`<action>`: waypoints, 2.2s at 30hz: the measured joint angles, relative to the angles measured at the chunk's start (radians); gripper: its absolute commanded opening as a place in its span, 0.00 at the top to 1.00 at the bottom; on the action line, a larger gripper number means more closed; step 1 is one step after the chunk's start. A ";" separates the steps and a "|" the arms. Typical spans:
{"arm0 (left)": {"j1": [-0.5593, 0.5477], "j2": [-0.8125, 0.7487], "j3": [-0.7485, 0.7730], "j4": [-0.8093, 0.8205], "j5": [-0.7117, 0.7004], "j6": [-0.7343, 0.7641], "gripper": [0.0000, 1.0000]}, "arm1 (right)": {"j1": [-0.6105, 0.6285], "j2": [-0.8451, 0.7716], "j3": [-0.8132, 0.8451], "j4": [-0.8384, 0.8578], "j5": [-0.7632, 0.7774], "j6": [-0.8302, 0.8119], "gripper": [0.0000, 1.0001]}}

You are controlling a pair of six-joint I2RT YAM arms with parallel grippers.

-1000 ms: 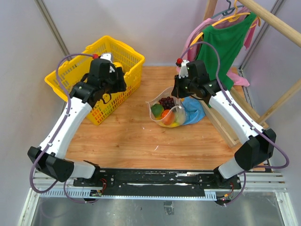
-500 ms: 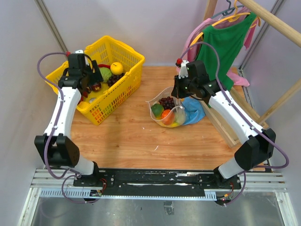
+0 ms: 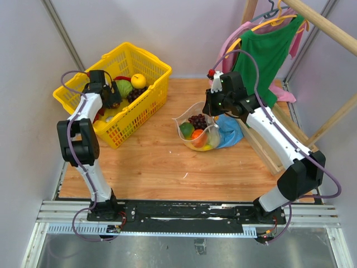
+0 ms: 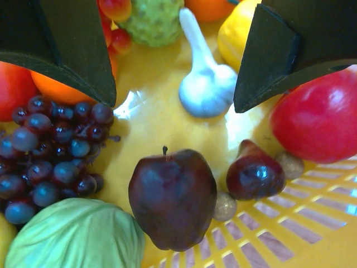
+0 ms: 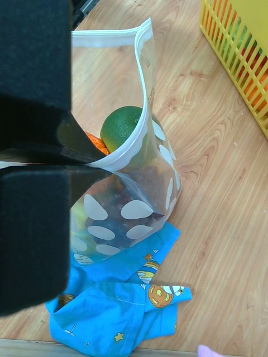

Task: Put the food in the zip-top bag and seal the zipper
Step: Pick up the fake fruit from the bin.

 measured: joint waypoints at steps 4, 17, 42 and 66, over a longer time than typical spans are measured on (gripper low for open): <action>0.002 0.084 0.042 0.039 0.003 0.014 0.10 | 0.000 0.007 0.000 0.006 0.000 -0.006 1.00; 0.005 0.268 0.164 0.156 -0.023 0.013 0.14 | 0.000 0.031 0.000 0.024 -0.019 -0.011 0.99; 0.005 0.098 0.008 0.212 0.034 0.036 0.63 | 0.000 0.034 -0.008 0.040 -0.037 -0.010 0.99; -0.236 -0.470 -0.050 -0.008 0.161 0.032 0.64 | 0.000 0.020 -0.025 0.056 -0.067 0.012 0.99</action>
